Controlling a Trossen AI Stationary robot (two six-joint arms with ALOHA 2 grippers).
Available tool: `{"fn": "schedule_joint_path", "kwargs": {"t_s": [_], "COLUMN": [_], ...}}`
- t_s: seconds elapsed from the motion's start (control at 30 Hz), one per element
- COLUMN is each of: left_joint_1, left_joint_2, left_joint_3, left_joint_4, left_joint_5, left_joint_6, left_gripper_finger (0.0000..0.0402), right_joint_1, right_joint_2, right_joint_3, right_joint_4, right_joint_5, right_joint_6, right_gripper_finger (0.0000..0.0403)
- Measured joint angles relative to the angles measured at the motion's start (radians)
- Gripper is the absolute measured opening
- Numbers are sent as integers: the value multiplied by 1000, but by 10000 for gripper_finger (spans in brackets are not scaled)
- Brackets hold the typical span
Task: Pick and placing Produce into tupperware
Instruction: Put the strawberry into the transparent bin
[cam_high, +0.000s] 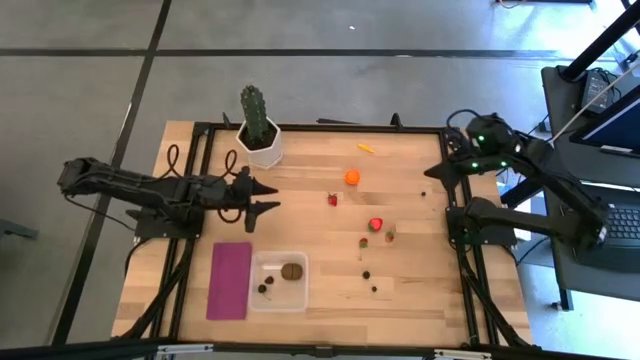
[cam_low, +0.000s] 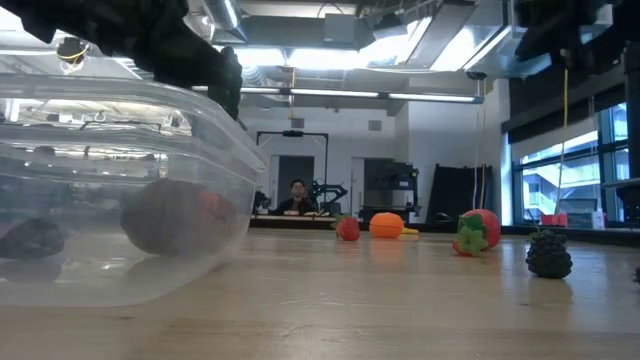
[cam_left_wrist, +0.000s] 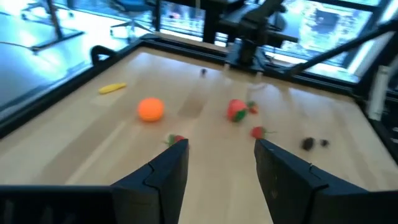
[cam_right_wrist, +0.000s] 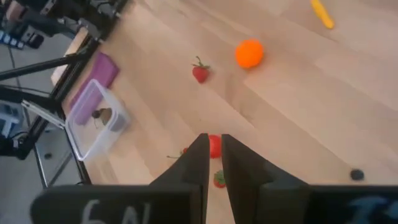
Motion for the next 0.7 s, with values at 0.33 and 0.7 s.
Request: {"fn": "schedule_joint_path", "kwargs": {"t_s": [0.33, 0.7], "left_joint_1": [99, 185], "left_joint_2": [0, 0], "left_joint_3": [-1, -1], "left_joint_4": [87, 85], "left_joint_5": [-4, -5], "left_joint_6": [3, 4], "left_gripper_finger": [176, 176], "right_joint_1": [209, 309], "right_joint_2": [221, 473], "right_joint_3": [0, 0], "right_joint_4": [209, 508], "right_joint_5": [31, 179], "right_joint_6": [-54, -155], "right_gripper_finger": [46, 46]}}
